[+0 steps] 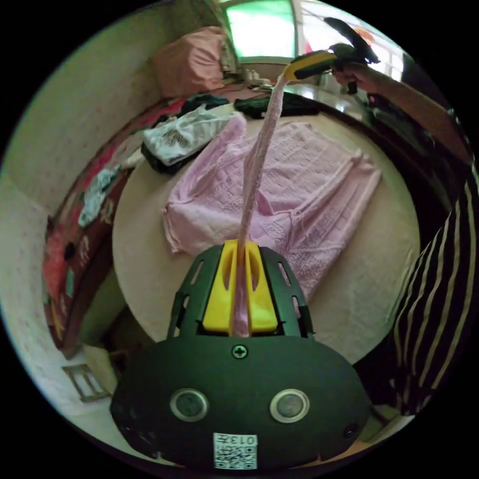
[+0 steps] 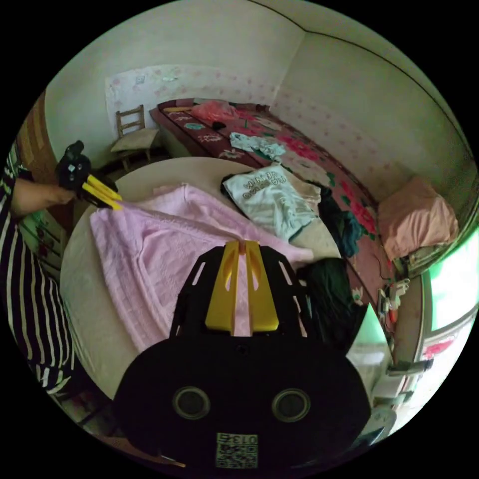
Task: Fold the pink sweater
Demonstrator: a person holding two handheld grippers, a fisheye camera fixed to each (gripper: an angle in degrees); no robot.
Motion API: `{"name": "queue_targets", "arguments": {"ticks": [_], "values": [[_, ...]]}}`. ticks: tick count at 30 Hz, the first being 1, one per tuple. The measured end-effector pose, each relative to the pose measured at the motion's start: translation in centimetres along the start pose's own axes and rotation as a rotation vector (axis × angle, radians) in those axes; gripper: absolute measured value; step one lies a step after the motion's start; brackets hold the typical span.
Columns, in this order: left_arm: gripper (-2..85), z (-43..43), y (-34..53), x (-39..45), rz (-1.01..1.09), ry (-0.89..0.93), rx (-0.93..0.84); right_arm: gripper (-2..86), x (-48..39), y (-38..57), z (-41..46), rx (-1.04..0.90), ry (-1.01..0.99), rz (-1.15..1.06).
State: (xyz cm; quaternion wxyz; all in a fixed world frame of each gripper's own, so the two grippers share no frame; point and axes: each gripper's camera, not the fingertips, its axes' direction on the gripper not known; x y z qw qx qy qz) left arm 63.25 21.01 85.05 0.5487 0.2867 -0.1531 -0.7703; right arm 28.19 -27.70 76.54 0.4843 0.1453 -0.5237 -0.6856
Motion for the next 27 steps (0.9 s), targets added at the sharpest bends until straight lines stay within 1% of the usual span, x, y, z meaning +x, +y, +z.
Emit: {"name": "queue_targets", "arguments": {"ticks": [2,4,5,7,10,13,15,16,17,19,21,22,24,25,26,27], "values": [[1.2,-0.1,0.1,3.5,0.143,-0.15,-0.044,1.8,-2.1,2.5,-1.2,-0.017,0.036,0.028],[1.1,0.8,0.4,5.8,0.218,-0.27,-0.099,1.9,-5.4,6.0,-0.9,-0.09,0.038,0.123],[1.0,1.6,0.8,7.0,0.237,-0.31,-0.128,1.9,-6.3,6.7,-0.4,-0.121,0.045,0.132],[0.9,2.4,1.0,8.5,0.263,-0.294,-0.15,2.0,-10.4,9.3,1.5,-0.244,0.145,0.141],[0.7,3.5,1.1,10.1,0.254,-0.245,-0.199,2.0,-13.7,11.1,3.4,-0.324,0.193,0.185],[0.7,3.7,1.1,10.9,0.239,-0.224,-0.223,2.0,-16.0,11.2,3.7,-0.34,0.26,0.146],[0.8,4.2,1.3,11.2,0.236,-0.194,-0.241,2.1,-17.1,11.4,4.2,-0.355,0.261,0.107],[0.9,4.6,1.6,11.3,0.235,-0.175,-0.264,2.1,-17.4,11.7,4.8,-0.378,0.227,0.098],[1.0,4.3,1.8,11.4,0.228,-0.174,-0.239,2.1,-17.5,11.9,5.1,-0.399,0.202,0.095],[1.1,3.6,2.2,11.2,0.217,-0.157,-0.254,2.1,-17.3,12.3,4.8,-0.43,0.183,0.116],[1.2,2.5,2.9,10.4,0.174,-0.111,-0.247,2.0,-16.5,12.6,3.9,-0.44,0.175,0.155],[1.1,1.5,3.6,9.5,0.118,-0.081,-0.208,1.9,-15.9,12.8,3.2,-0.436,0.188,0.197],[1.1,0.1,4.6,7.6,-0.014,-0.08,-0.138,1.6,-14.7,12.6,2.2,-0.41,0.211,0.261],[1.2,-0.3,5.1,5.9,-0.129,-0.104,-0.114,1.5,-14.0,12.0,1.8,-0.375,0.222,0.304],[1.4,0.0,5.3,4.2,-0.248,-0.115,-0.138,1.4,-13.6,11.5,1.7,-0.356,0.223,0.319],[1.8,0.4,5.2,3.5,-0.293,-0.105,-0.163,1.4,-13.0,10.1,1.8,-0.31,0.205,0.328]]}}
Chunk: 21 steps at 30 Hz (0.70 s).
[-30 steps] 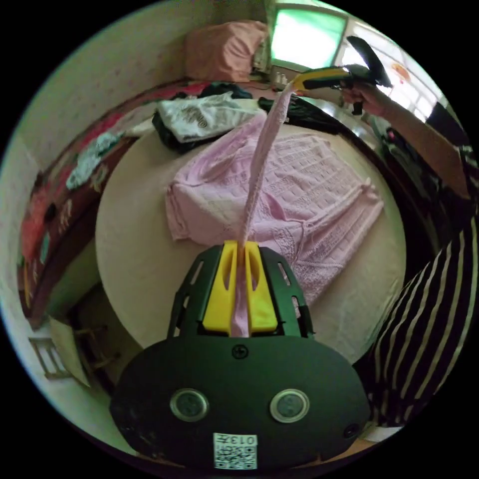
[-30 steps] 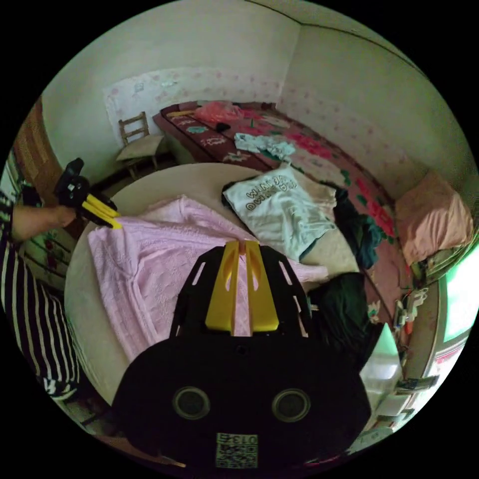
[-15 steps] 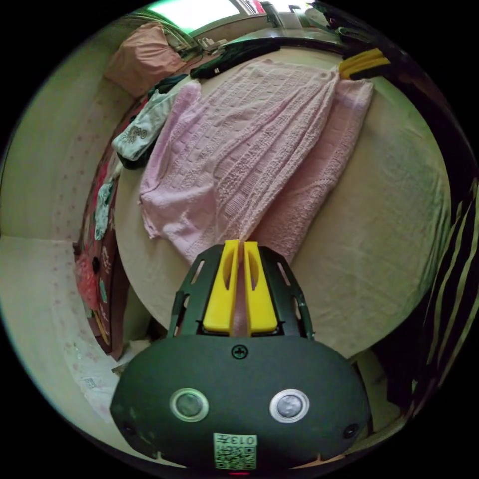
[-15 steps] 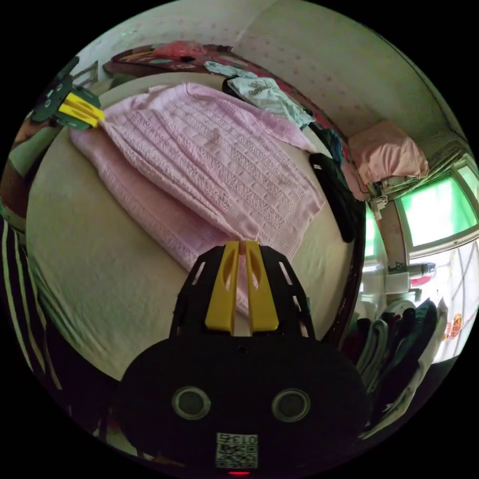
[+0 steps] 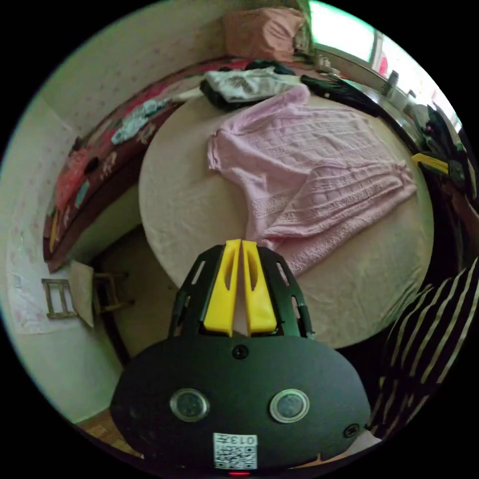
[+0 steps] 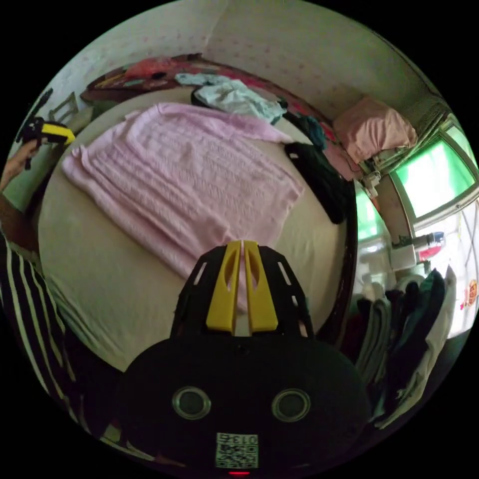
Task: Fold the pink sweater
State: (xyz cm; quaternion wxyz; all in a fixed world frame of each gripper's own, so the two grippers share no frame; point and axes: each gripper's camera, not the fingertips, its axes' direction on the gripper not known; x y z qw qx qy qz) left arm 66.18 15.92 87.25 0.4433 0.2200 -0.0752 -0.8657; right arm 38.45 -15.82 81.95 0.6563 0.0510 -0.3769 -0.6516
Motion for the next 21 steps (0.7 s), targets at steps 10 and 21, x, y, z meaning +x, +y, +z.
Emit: {"name": "queue_targets", "arguments": {"ticks": [10,21], "values": [[5.4,4.4,-3.0,0.9,0.03,0.048,-0.133,4.7,-9.3,-21.6,0.2,0.337,-0.365,-0.48],[7.2,4.0,-1.9,1.4,-0.097,-0.05,-0.103,3.6,-18.9,-32.7,6.4,0.105,-0.368,-0.989]]}}
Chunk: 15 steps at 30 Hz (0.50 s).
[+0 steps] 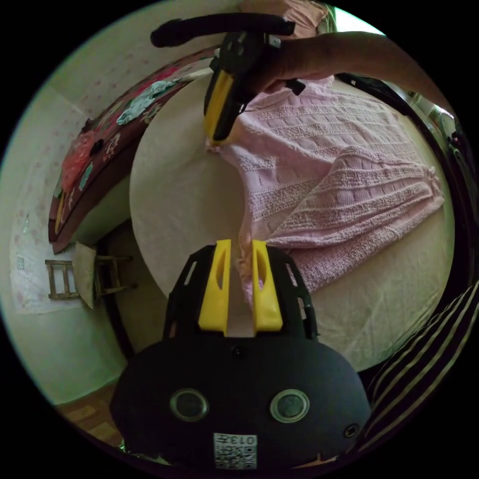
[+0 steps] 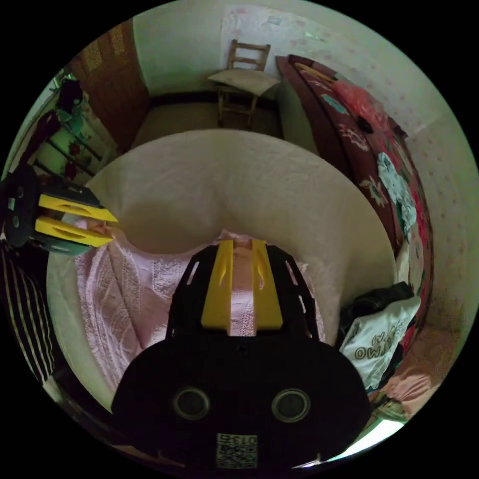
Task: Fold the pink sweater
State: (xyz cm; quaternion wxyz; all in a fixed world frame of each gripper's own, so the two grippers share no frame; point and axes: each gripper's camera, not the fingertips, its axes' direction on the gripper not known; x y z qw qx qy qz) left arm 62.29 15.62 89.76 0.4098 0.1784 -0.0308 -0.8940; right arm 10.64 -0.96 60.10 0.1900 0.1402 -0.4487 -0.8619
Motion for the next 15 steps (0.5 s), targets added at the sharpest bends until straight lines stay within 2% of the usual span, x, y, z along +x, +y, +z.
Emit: {"name": "queue_targets", "arguments": {"ticks": [4,6,9,11,15], "values": [[7.3,-0.4,-0.1,0.0,-0.008,-0.002,-0.013,1.2,0.8,-0.1,-0.2,-0.014,-0.001,-0.009],[7.0,-0.9,-0.3,-0.1,-0.02,-0.034,-0.017,1.0,1.7,0.2,-1.1,0.057,0.007,0.05],[5.2,-3.0,-0.3,-0.4,-0.08,-0.113,0.114,1.0,4.4,0.9,-1.6,0.141,-0.112,0.227],[2.0,-3.6,-1.7,0.3,-0.012,-0.086,0.187,1.3,5.5,1.2,-0.5,0.1,-0.202,0.301],[0.3,-1.5,-4.5,1.7,0.126,-0.088,0.068,2.8,6.2,2.2,-0.7,0.089,-0.218,0.328]]}}
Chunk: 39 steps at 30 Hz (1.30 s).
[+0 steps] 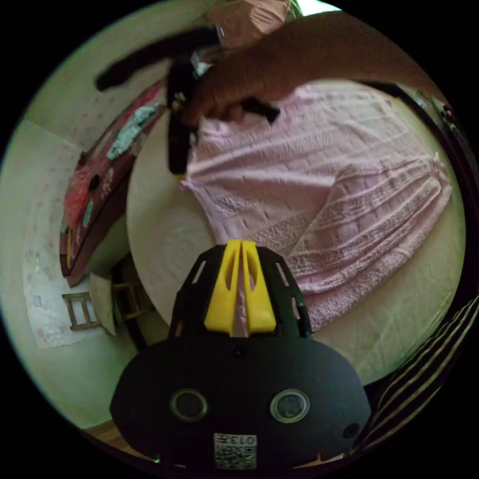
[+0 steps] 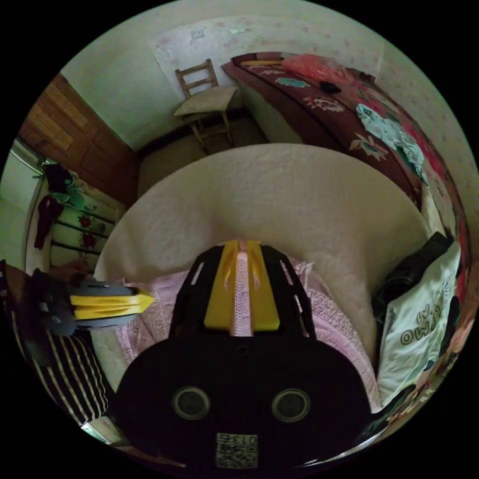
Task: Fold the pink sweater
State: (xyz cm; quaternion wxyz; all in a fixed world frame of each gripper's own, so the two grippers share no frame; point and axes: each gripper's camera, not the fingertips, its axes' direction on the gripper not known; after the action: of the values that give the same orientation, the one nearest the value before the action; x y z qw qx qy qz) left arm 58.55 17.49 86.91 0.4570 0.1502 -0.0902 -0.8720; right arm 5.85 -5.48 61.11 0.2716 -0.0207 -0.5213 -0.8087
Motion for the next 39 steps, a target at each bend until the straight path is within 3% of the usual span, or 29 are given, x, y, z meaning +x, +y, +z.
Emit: {"name": "queue_targets", "arguments": {"ticks": [9,13,16,19,25,29,32,36,39], "values": [[-0.2,0.1,0.3,-2.6,-0.13,0.012,-0.025,1.9,0.9,6.3,-9.3,0.288,0.139,0.016],[-0.2,-3.8,0.3,-4.1,-0.221,-0.111,0.192,1.0,1.9,10.1,-14.2,0.387,0.165,0.118],[-0.3,-5.8,-0.9,-2.6,-0.028,0.065,0.315,0.5,0.6,18.1,-16.3,0.509,0.165,0.2],[-0.3,-5.7,-2.5,1.1,0.179,0.185,0.281,0.2,-1.4,27.3,-14.9,0.445,0.216,0.43],[-0.3,-3.5,-4.6,4.8,0.307,0.097,0.14,0.2,-5.1,41.5,-12.4,0.221,0.342,0.923],[-0.3,-2.8,-5.4,3.9,0.317,0.092,0.127,0.4,-5.6,42.5,-10.7,0.099,0.474,0.893],[-0.2,-2.9,-6.6,2.8,0.281,0.124,0.085,0.4,-4.0,43.0,-8.7,0.011,0.464,0.909],[-0.2,-3.0,-7.5,1.0,0.209,0.172,0.045,0.2,-2.3,44.1,-10.0,0.006,0.367,0.944],[-0.1,-3.3,-8.2,-0.8,0.135,0.262,0.038,0.2,-2.3,45.3,-12.3,0.067,0.499,0.95]]}}
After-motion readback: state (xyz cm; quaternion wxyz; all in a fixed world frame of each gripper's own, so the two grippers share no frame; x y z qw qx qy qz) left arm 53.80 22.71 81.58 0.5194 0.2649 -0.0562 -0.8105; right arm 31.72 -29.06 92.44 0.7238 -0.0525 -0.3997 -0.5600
